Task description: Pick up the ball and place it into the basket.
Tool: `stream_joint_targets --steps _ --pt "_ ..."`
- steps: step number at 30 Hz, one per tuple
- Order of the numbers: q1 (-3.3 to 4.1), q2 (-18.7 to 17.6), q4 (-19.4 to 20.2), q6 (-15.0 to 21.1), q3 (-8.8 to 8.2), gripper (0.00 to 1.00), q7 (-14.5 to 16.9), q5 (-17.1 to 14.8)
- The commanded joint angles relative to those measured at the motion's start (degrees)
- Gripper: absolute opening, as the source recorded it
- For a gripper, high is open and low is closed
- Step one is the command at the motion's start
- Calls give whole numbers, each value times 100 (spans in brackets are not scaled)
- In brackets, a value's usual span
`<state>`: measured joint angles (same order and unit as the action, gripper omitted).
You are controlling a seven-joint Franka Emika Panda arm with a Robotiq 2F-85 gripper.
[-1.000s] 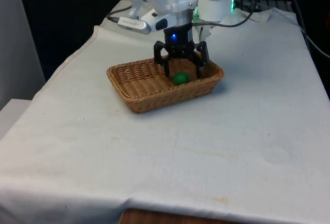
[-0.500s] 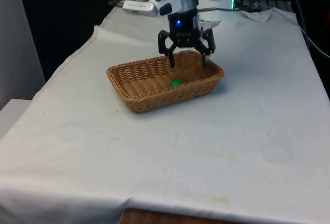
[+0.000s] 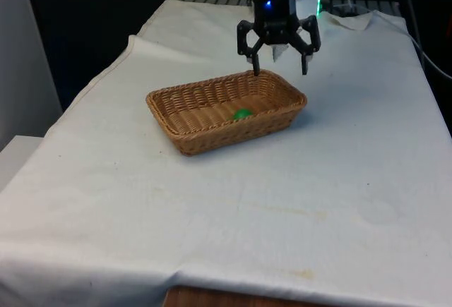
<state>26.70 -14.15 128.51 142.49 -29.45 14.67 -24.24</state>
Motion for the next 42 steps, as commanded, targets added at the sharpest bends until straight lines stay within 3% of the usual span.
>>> stream_joint_targets --steps 1,4,5,6,7,13,14,15,23,24,25,29,31,32,33,42 --pt "69 23 -17 -17 -6 100 -178 126" --pt "69 86 -74 -40 97 100 -361 229" --pt "6 115 -57 0 166 100 -298 172" --pt "57 109 -120 -52 166 100 -464 286" --pt "63 115 -143 -63 201 100 -521 315" --pt "63 126 -332 -149 378 100 -808 447" --pt "11 138 -315 -103 418 100 -705 355" --pt "63 126 -367 -160 413 100 -848 458" --pt "63 52 -676 -241 728 100 -1266 630" --pt "23 103 -613 -195 733 100 -1157 561" --pt "57 40 -705 -241 751 100 -1295 636" --pt "57 -11 -791 -235 854 100 -1346 653" --pt "57 -17 -808 -223 911 100 -1335 665" --pt "23 -11 -796 -195 928 100 -1266 584" --pt "52 -23 -814 -223 928 100 -1324 670" --pt "34 -23 -825 -212 997 100 -1146 762"
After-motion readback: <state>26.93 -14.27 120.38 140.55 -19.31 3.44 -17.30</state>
